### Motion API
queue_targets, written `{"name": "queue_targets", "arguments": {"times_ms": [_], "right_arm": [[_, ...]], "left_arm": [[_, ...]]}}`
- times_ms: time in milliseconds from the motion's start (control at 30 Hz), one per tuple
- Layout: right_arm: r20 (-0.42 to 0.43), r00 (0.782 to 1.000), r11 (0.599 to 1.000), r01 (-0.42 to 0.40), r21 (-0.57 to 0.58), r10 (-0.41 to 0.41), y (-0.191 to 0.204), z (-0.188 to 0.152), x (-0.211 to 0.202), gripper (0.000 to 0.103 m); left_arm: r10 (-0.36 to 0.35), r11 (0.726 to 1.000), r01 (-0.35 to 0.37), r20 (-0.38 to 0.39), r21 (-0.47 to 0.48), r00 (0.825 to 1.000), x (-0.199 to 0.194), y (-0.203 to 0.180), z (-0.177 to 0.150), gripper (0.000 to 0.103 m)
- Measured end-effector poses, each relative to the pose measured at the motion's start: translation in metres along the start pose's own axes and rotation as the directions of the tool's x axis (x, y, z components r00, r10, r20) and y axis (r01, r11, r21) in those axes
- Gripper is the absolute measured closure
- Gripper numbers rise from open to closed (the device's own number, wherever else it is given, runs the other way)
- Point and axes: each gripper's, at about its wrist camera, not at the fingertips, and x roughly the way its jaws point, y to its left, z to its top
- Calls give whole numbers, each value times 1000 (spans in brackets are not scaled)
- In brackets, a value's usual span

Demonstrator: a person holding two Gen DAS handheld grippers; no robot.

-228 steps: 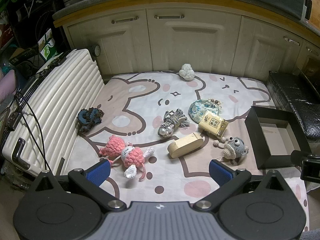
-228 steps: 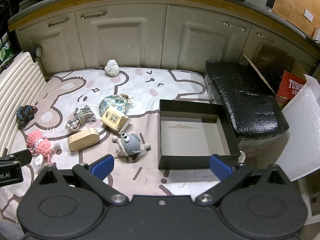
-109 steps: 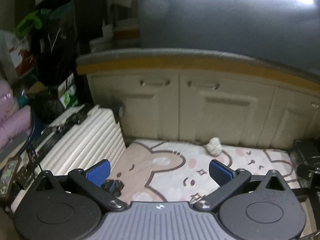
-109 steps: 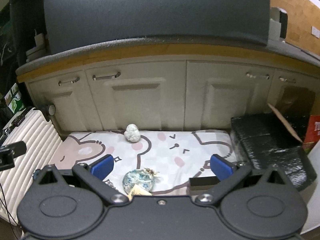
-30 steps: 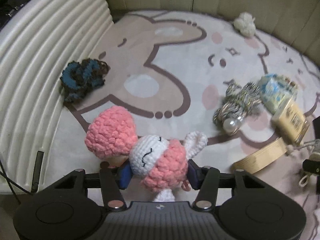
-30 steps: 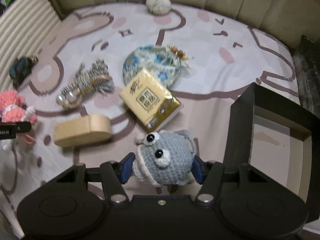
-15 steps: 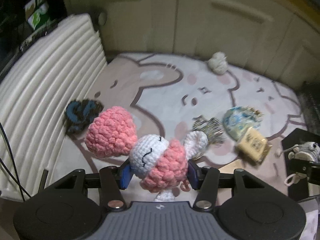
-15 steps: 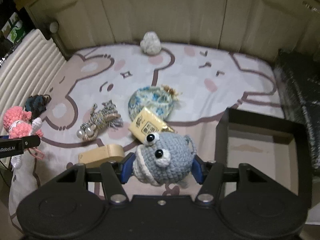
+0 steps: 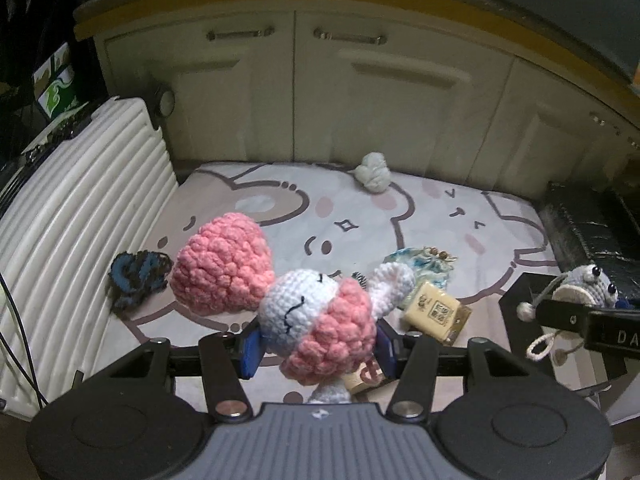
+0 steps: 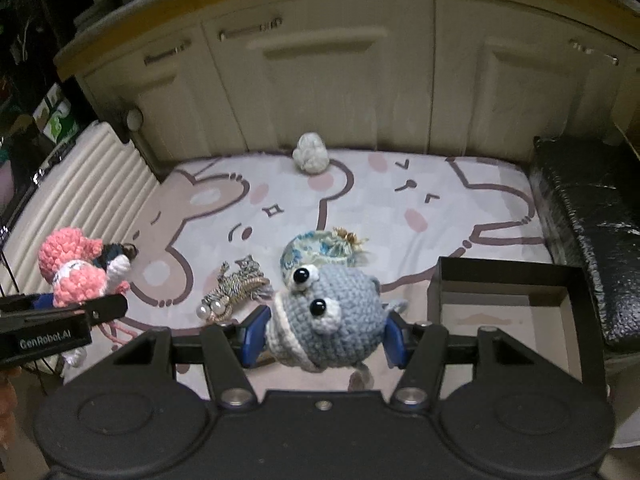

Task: Organize objects
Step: 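Carry pink bunny in left tool and grey toy in right tool toward black box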

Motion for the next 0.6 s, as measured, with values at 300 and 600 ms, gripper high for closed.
{"name": "queue_targets", "arguments": {"times_ms": [300, 600], "right_arm": [[56, 998, 1000, 18, 8, -18, -4, -2, -20, 43], [92, 995, 1000, 24, 0, -24, -7, -5, -31, 43]], "left_arm": [[4, 1000, -5, 42, 7, 999, -16, -12, 0, 48], [-13, 1000, 12, 50, 10, 999, -19, -30, 2, 48]]}}
